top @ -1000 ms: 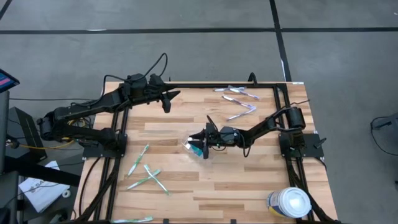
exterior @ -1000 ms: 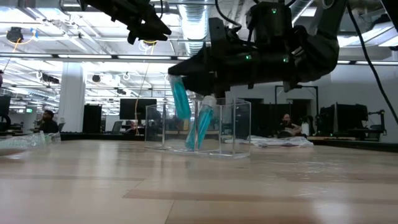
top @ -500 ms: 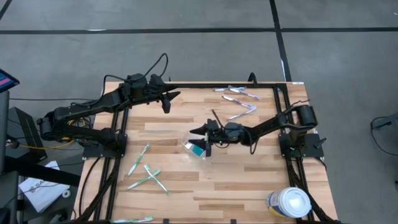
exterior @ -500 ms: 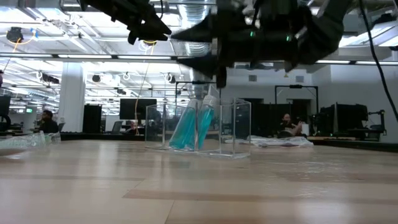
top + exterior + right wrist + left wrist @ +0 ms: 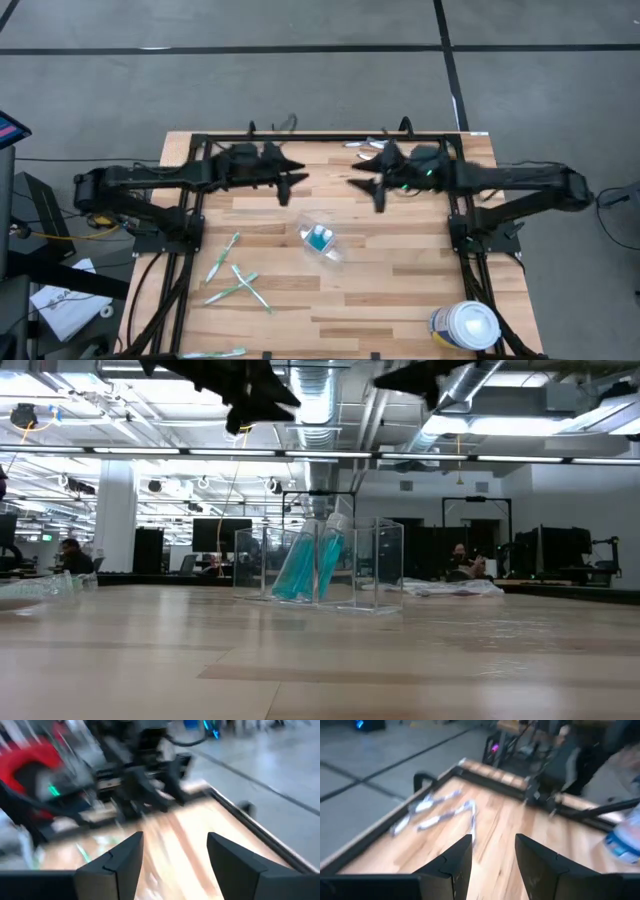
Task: Pick & Place toothbrushing station
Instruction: Put the green toothbrush into the transparent organizer
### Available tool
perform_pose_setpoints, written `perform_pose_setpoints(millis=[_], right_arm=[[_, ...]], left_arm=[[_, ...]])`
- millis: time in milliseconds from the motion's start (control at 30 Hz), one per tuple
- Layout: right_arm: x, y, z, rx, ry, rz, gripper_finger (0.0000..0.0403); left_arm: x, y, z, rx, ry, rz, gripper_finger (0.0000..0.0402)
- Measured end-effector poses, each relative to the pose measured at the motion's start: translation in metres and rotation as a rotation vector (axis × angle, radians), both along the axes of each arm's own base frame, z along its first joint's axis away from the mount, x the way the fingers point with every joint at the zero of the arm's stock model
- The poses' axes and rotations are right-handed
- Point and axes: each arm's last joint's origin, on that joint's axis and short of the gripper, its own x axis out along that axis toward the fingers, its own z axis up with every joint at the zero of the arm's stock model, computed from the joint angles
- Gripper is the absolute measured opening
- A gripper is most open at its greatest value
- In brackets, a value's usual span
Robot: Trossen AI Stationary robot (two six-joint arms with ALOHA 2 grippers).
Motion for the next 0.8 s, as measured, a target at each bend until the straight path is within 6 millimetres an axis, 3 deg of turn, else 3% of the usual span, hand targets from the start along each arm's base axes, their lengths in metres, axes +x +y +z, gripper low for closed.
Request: perform_pose_setpoints(millis=[200,400,600,733,800], right_arm=[[-0.042,-0.031,0.014,-0.029,0.443,-0.064,0.0187],[-0.055,-0.063,-0.025,0.126,0.702,-0.028,0.0172],[-0.049,-0.103,-0.060,0.221,0.646,-0.033,0.0169],[-0.042,-0.117,-0.066,0.349,0.548,0.038,0.0173],[-0.035,-0.118,-0.059,0.371,0.500,0.047,0.0173]], left_arm=[[0.032,-0.004,-0.031,-0.045,0.022,0.088,0.0144],[0.039,-0.002,-0.039,-0.101,-0.010,0.151,0.0144],[0.031,0.008,-0.028,-0.076,-0.043,0.190,0.0144],[0.024,0.021,-0.028,-0.022,0.007,0.263,0.0144],[0.018,0.030,-0.028,-0.047,0.029,0.282,0.0144]])
